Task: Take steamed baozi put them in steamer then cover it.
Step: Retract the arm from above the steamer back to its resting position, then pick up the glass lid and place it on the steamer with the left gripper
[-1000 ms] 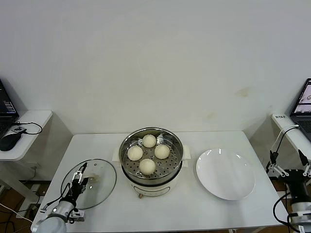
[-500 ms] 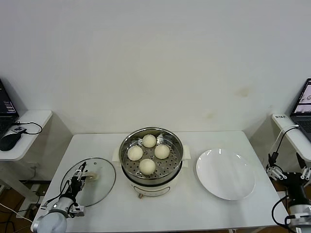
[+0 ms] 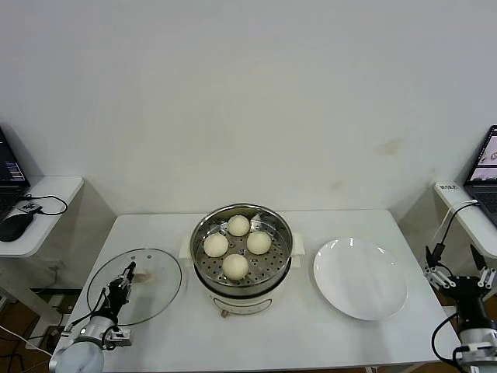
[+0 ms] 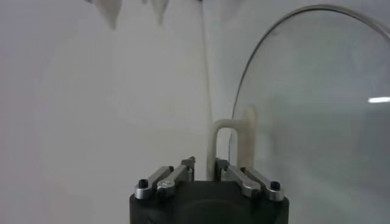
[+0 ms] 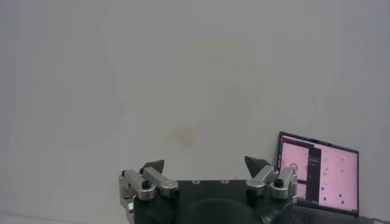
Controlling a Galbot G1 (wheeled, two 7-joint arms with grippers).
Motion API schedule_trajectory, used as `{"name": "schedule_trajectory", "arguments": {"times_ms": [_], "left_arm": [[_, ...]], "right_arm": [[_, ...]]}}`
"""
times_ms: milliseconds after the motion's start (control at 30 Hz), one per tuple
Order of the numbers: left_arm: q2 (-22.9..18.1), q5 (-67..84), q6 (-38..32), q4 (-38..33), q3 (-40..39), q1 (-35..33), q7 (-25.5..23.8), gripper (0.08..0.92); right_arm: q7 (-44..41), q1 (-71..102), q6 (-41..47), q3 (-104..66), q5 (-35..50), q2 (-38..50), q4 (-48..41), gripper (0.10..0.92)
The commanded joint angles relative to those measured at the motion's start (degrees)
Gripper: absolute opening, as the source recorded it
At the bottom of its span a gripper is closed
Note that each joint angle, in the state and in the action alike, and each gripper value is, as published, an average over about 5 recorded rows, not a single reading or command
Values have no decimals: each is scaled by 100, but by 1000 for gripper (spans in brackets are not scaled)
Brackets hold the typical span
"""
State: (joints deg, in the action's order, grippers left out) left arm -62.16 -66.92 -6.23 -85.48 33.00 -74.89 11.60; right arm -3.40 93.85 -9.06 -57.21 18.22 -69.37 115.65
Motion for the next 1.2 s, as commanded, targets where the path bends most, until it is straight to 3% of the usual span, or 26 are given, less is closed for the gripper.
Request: {"name": "schedule_trajectory", "arguments": {"times_ms": [33,233,433,633,867,1000,1200], "left_arm": [[55,111,331,-1220,391,-625,10,131],[230,337,1063,-2395,857,-1119,-598,129],[573,835,1631,-3272,1011,-1157,-1127,129],[1007,1238,2043,-4007,473,-1012,-1448,129],[1421,1648,2518,-3757,-721,-92,-1372,129],[1262,1487,2836,-3436,-1651,688,-1457,129],[493,658,3369,-3159,-2576,1552,-1947,129]], "right_arm": [[-3,26,1,-15,-4,-7,64,823],[-34,62,18,-9,-50,-5,115,823],[-64,78,16,138,-243,-87,14,823],[-61,76,-67,521,-720,-219,-173,823],[28,-27,-63,849,-1235,-416,-349,823],[63,-161,-79,920,-1544,-565,-463,823],[132,-377,-132,910,-2057,-762,-582,823]]}}
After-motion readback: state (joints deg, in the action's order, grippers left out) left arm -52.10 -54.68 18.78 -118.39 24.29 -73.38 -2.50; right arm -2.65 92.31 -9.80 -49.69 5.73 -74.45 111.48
